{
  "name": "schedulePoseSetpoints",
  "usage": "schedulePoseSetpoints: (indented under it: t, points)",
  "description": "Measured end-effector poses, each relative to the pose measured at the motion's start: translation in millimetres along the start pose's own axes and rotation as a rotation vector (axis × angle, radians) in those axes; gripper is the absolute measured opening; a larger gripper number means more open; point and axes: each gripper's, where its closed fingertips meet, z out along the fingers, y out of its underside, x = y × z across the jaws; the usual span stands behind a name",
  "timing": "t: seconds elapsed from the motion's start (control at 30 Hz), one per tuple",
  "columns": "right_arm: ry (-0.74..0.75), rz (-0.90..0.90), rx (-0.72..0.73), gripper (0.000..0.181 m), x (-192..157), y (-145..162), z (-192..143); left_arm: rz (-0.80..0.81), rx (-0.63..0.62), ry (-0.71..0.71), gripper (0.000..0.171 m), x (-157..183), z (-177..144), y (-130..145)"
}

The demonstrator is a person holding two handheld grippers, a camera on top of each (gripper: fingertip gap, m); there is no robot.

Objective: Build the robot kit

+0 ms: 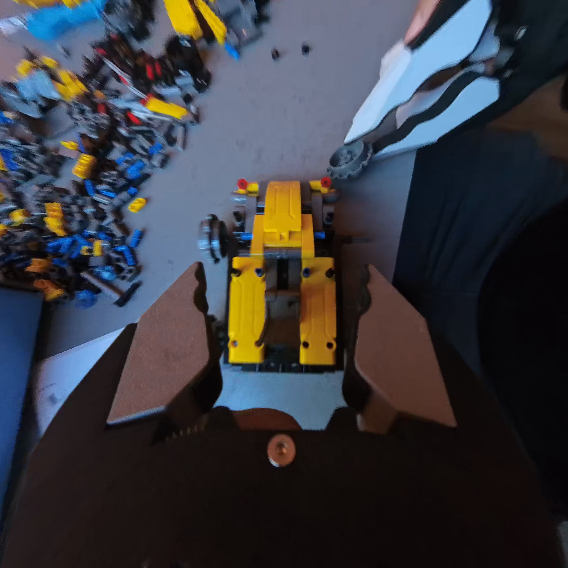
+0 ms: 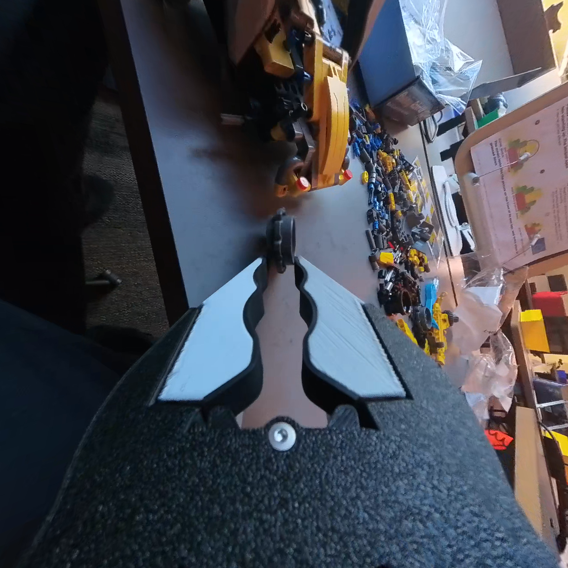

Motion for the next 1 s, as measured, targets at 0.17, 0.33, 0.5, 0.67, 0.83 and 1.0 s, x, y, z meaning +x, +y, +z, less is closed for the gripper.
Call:
schedulePoseSetpoints:
  t: [0.17,0.33,0.5,0.67,0.83,1.0]
  points:
    - [0.000,0.028,0.004,0.017,-0.1,0.6,-0.5,-0.050,0.106,-0.101,0.107,-28.2,-63.3,-2.4]
    - [-0.011,0.055,0.007,0.018,0.5,1.2,-0.5,-0.106,0.129,-0.179,0.105,-50.0,-95.5,11.3]
    - [-0.024,0.096,0.005,0.021,2.6,2.4,0.0,-0.089,0.075,-0.121,0.104,-37.8,-76.9,18.0]
    - [-0.035,0.104,-0.004,0.019,0.7,2.4,0.0,-0.011,-0.016,0.005,0.106,-3.5,-29.4,21.2]
    - [-0.085,0.105,-0.019,0.006,-6.8,1.7,0.4,0.037,-0.176,0.006,0.108,2.7,12.0,43.6]
    - [-0.109,0.116,-0.018,0.001,-9.6,2.1,-1.1,0.083,-0.196,-0.013,0.092,-0.2,18.5,46.0]
